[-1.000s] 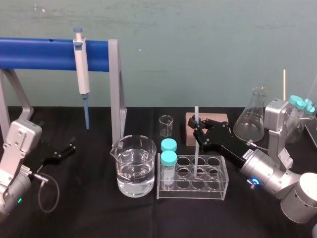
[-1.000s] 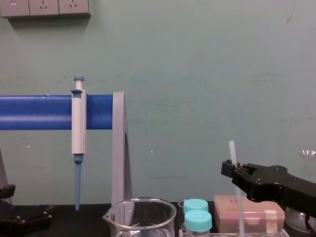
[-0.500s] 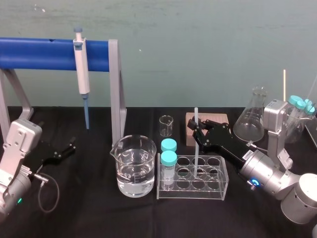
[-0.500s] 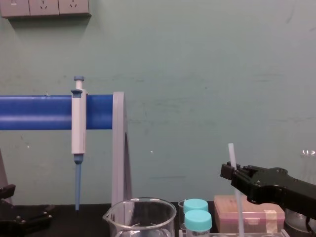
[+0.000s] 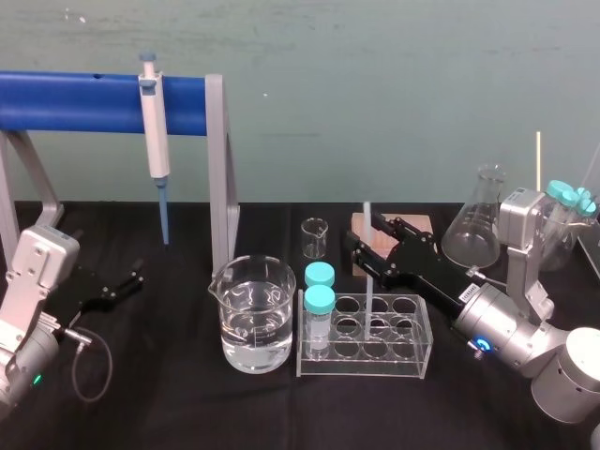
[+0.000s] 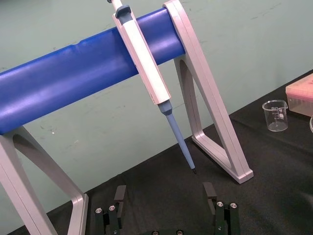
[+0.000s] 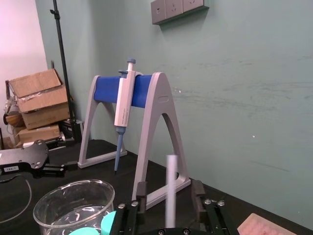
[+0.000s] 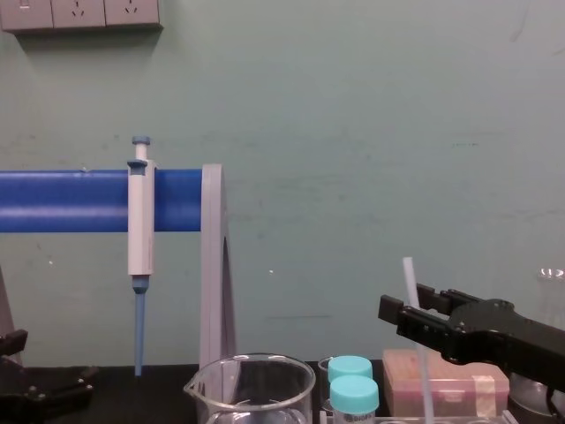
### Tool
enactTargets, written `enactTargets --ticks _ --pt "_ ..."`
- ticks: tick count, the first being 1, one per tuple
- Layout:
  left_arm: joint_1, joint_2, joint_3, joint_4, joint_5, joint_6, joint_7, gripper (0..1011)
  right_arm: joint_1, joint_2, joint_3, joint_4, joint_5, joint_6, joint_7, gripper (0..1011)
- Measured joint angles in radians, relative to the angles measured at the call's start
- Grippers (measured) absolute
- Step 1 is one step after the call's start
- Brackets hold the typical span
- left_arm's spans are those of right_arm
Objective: Pick up the stirring rod with one hand, then place it down.
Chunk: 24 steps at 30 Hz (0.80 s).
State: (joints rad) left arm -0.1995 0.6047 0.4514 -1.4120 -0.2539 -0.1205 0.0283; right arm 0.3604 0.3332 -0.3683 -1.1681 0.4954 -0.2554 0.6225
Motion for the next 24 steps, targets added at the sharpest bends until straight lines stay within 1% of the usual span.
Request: enactTargets --ticks 1,3,5,14,16,24 --pt "0.000 0.000 0.000 0.000 0.000 0.000 0.000 1000 0.000 0.000 0.000 0.000 0.000 0.000 0.000 620" --pt "0.000 0.000 0.000 0.000 0.000 0.000 0.000 1000 0.000 0.000 0.000 0.000 0.000 0.000 0.000 659" --pt "0.000 0.000 0.000 0.000 0.000 0.000 0.000 1000 0.000 0.000 0.000 0.000 0.001 0.000 0.000 737" --pt "0.000 0.000 0.000 0.000 0.000 0.000 0.000 1000 0.000 0.000 0.000 0.000 0.001 -0.001 0.001 982" --pt "0.000 0.000 0.000 0.000 0.000 0.000 0.000 1000 0.000 0.000 0.000 0.000 0.001 -0.001 0.001 1004" --pt "0.000 0.000 0.000 0.000 0.000 0.000 0.000 1000 0.000 0.000 0.000 0.000 0.001 -0.001 0.001 1004"
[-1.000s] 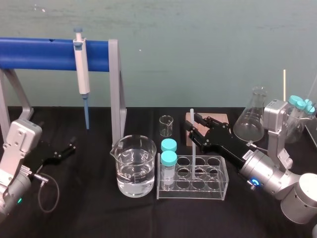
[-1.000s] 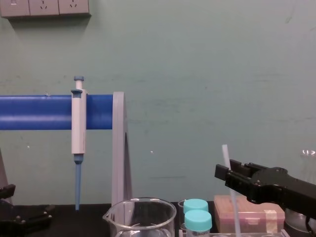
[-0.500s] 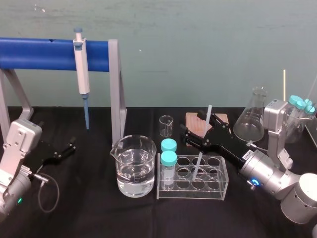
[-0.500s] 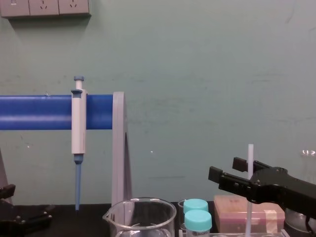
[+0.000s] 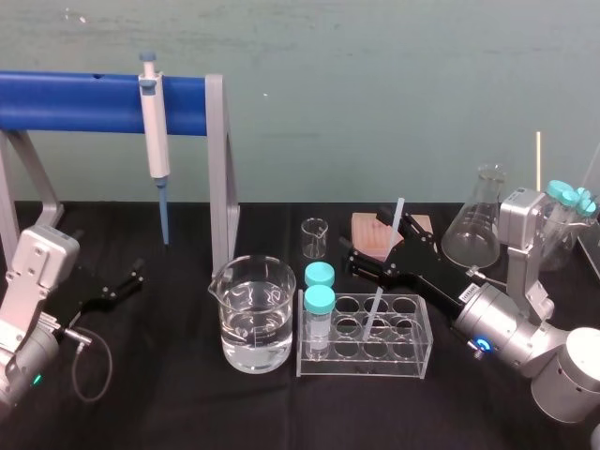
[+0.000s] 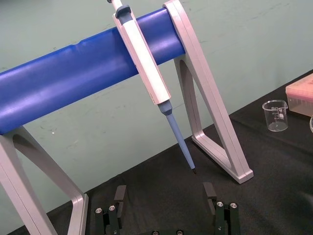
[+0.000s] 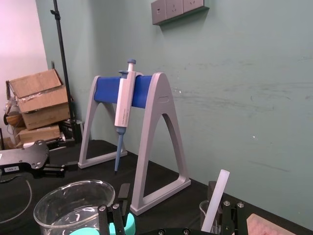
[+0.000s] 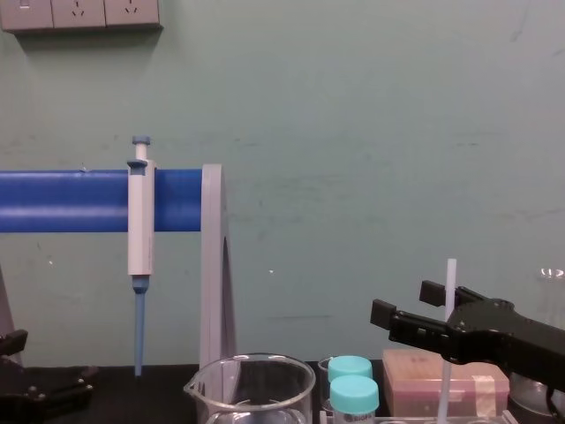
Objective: Pick up the stirring rod with one hand, then place it down.
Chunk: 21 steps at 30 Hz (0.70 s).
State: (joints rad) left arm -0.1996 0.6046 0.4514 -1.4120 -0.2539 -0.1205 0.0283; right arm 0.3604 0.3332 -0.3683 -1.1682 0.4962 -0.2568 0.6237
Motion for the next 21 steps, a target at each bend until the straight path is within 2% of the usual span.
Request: enactTargets --ticks 6,9,12,15,18,19,21 --pt "0.000 0.000 0.000 0.000 0.000 0.000 0.000 1000 -0.023 0.009 0.012 -0.040 -0.004 0.048 -0.049 1004" --pt "0.000 0.000 0.000 0.000 0.000 0.000 0.000 1000 -0.049 0.019 0.022 -0.081 -0.010 0.102 -0.097 1004" --pt "0.000 0.000 0.000 0.000 0.000 0.000 0.000 1000 -0.093 0.031 0.045 -0.151 -0.010 0.184 -0.170 1004" --pt "0.000 0.000 0.000 0.000 0.000 0.000 0.000 1000 -0.119 0.036 0.057 -0.189 -0.006 0.219 -0.203 1004" --pt "0.000 0.000 0.000 0.000 0.000 0.000 0.000 1000 -0.167 0.045 0.079 -0.259 -0.002 0.262 -0.254 1004" --pt "0.000 0.000 0.000 0.000 0.000 0.000 0.000 1000 -0.167 0.045 0.079 -0.259 -0.002 0.262 -0.254 1004" --pt "0.000 0.000 0.000 0.000 0.000 0.000 0.000 1000 -0.199 0.050 0.094 -0.305 -0.001 0.283 -0.281 1004"
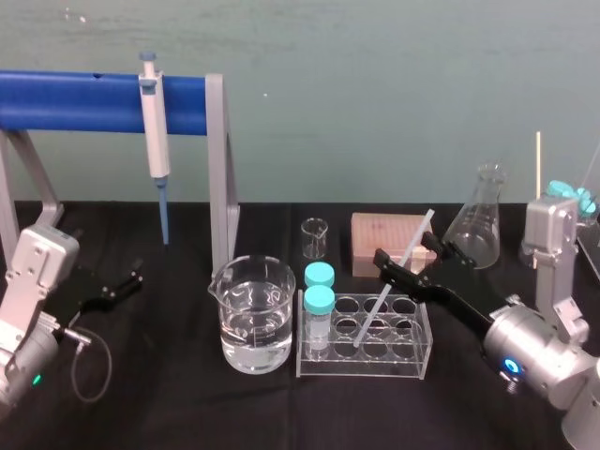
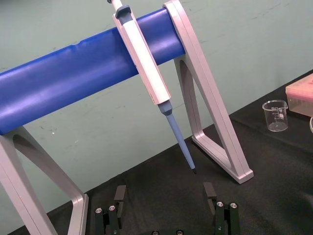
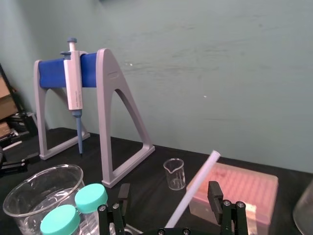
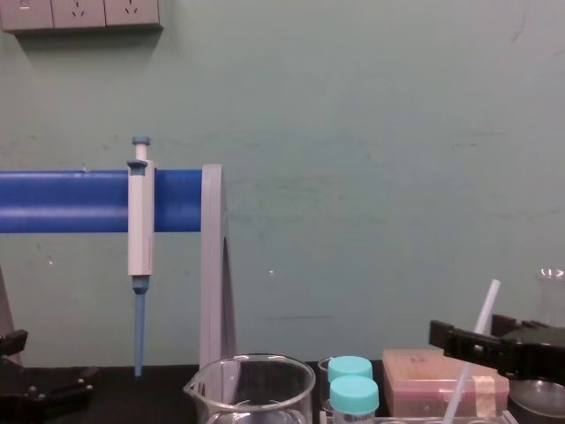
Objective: Pick up the stirring rod with one hand, then place it down.
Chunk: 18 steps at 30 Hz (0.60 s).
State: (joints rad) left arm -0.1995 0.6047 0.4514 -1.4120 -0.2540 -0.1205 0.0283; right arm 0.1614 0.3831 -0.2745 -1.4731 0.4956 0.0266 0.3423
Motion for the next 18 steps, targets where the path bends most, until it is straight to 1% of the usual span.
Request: enactTargets --ticks 1,5,6,8,10,11,14,15,18 --pt "0.000 0.000 0.000 0.000 0.000 0.000 0.000 1000 -0.021 0.005 0.010 -0.029 0.003 0.014 -0.015 1004" --pt "0.000 0.000 0.000 0.000 0.000 0.000 0.000 1000 -0.065 0.016 0.030 -0.089 0.015 0.047 -0.040 1004" --pt "0.000 0.000 0.000 0.000 0.000 0.000 0.000 1000 -0.092 0.024 0.041 -0.122 0.024 0.069 -0.052 1004" --pt "0.000 0.000 0.000 0.000 0.000 0.000 0.000 1000 -0.117 0.033 0.051 -0.153 0.031 0.092 -0.066 1004" --pt "0.000 0.000 0.000 0.000 0.000 0.000 0.000 1000 -0.170 0.052 0.073 -0.212 0.042 0.135 -0.094 1004" --pt "0.000 0.000 0.000 0.000 0.000 0.000 0.000 1000 -0.183 0.056 0.079 -0.226 0.045 0.143 -0.102 1004" --pt "0.000 0.000 0.000 0.000 0.000 0.000 0.000 1000 -0.210 0.062 0.096 -0.254 0.049 0.157 -0.122 1004" --pt "0.000 0.000 0.000 0.000 0.000 0.000 0.000 1000 -0.225 0.065 0.107 -0.269 0.049 0.158 -0.132 1004" --pt "0.000 0.000 0.000 0.000 0.000 0.000 0.000 1000 -0.236 0.066 0.121 -0.282 0.040 0.144 -0.148 1004"
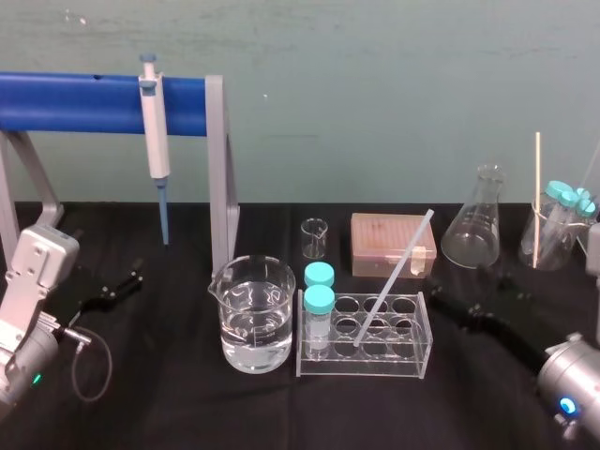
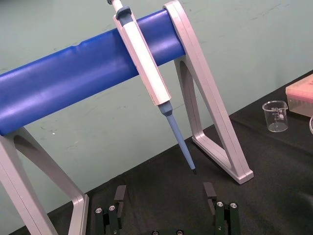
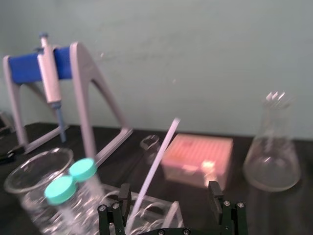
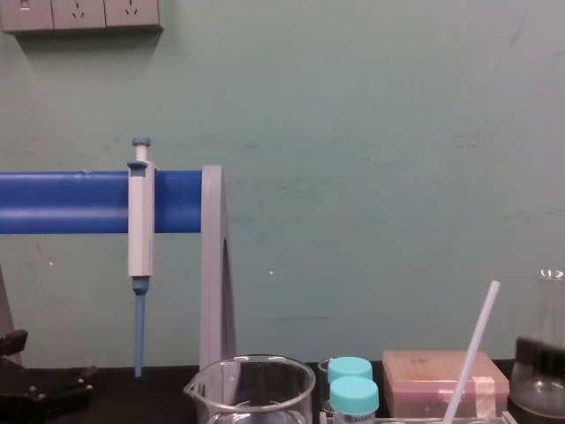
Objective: Pick up the stirring rod with one hand, then place it down.
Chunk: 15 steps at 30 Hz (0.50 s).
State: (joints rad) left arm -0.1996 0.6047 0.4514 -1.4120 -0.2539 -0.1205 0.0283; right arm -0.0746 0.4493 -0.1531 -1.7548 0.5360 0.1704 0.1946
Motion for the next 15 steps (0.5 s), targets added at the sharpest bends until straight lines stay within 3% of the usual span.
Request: enactTargets --ticks 7,15 --pt "0.000 0.000 0.000 0.000 0.000 0.000 0.000 1000 0.014 -0.008 0.040 0.008 -0.111 -0.090 -0.067 1004" --pt "0.000 0.000 0.000 0.000 0.000 0.000 0.000 1000 0.067 -0.036 0.025 0.100 -0.220 -0.120 -0.124 1004"
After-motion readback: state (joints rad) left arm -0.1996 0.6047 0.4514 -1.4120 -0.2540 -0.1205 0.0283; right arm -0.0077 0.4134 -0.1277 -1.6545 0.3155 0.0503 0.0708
